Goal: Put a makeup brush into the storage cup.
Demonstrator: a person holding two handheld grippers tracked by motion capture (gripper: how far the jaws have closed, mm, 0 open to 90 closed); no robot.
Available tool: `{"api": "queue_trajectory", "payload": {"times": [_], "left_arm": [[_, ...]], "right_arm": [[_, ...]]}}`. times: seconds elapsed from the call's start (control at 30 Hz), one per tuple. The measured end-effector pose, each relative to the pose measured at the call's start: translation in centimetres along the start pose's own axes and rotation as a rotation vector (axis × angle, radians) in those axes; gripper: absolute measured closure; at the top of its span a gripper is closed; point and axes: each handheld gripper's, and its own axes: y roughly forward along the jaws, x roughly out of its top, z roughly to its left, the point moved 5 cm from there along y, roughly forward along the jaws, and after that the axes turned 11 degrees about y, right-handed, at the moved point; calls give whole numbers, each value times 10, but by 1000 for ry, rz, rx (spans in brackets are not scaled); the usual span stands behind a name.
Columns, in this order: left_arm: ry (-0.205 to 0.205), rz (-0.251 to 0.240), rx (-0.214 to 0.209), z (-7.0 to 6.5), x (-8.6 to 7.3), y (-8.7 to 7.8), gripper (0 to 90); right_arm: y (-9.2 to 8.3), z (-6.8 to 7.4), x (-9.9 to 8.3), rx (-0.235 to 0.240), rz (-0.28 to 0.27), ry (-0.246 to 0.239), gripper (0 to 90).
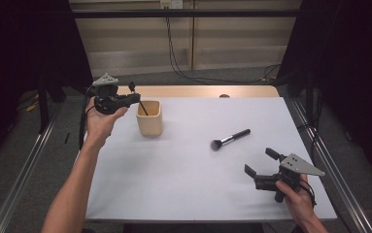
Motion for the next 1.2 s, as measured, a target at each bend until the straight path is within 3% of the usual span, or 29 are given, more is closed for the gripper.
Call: {"api": "queue_trajectory", "payload": {"times": [0.6,0.63,0.67,0.93,1.2], "left_arm": [[2,36,-8,-3,-16,17,858],[-15,25,-9,-4,-17,19,858],[1,36,-13,-4,-18,19,858],[10,38,-17,-7,-22,24,858],[-18,41,-3,-6,-30,28,857]], "right_arm": [[1,1,-1,6,7,-9,0],[1,1,-1,6,7,-10,0],[1,2,-1,7,6,-10,0],[1,1,-1,7,6,-10,0],[1,1,-1,6,11,-11,0]]}}
